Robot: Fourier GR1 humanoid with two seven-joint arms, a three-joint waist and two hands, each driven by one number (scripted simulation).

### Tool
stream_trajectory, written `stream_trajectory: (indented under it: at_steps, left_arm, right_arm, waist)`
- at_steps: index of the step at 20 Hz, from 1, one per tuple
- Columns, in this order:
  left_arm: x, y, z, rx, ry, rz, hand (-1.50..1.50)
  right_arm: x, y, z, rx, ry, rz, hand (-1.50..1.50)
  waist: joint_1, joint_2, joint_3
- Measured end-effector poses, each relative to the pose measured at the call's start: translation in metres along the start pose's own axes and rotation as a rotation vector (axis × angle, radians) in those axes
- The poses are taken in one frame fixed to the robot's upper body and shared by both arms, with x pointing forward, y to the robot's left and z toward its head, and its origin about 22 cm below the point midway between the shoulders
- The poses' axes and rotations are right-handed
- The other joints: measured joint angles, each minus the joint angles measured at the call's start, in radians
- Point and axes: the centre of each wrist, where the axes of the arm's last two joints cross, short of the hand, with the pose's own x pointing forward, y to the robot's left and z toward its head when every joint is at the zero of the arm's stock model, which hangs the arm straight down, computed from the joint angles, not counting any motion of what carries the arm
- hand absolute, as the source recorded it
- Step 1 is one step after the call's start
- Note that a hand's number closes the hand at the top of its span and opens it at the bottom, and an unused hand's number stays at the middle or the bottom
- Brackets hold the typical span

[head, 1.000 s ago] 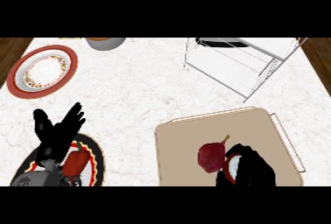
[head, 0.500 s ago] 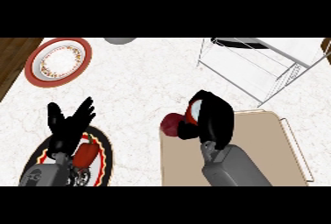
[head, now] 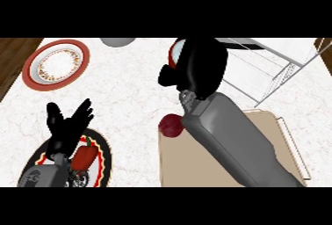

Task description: Pick the can from the tray and place it in the tiered shelf

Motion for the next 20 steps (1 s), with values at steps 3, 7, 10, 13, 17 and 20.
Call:
stream_trajectory:
  at_steps: [3,7,10,13,17,20]
  left_arm:
    - [-0.004,0.003,0.002,0.013,0.001,0.012,0.00]
    - [-0.007,0.003,0.005,0.025,-0.002,0.013,0.00]
    - [-0.007,0.008,0.005,0.036,0.000,0.017,0.00]
    - [-0.009,0.008,0.008,0.036,-0.011,0.021,0.00]
    - [-0.009,0.010,0.010,0.036,-0.009,0.023,0.00]
    - [-0.010,0.007,0.010,0.042,-0.010,0.026,0.00]
  right_arm:
    - [0.025,-0.022,-0.013,-0.061,0.001,-0.015,1.50]
    - [0.052,-0.047,-0.031,-0.122,0.018,-0.017,1.50]
    - [0.064,-0.068,-0.047,-0.148,0.048,-0.033,1.50]
    - [0.071,-0.087,-0.065,-0.184,0.075,-0.036,1.50]
    - [0.074,-0.112,-0.089,-0.223,0.121,-0.048,1.50]
    - [0.071,-0.125,-0.104,-0.234,0.142,-0.042,1.50]
  waist:
    - [-0.013,-0.003,0.000]
    - [-0.025,-0.004,0.001]
    - [-0.037,-0.003,0.002]
    - [-0.040,-0.003,0.002]
    - [-0.043,0.000,0.002]
    - [-0.047,-0.001,0.003]
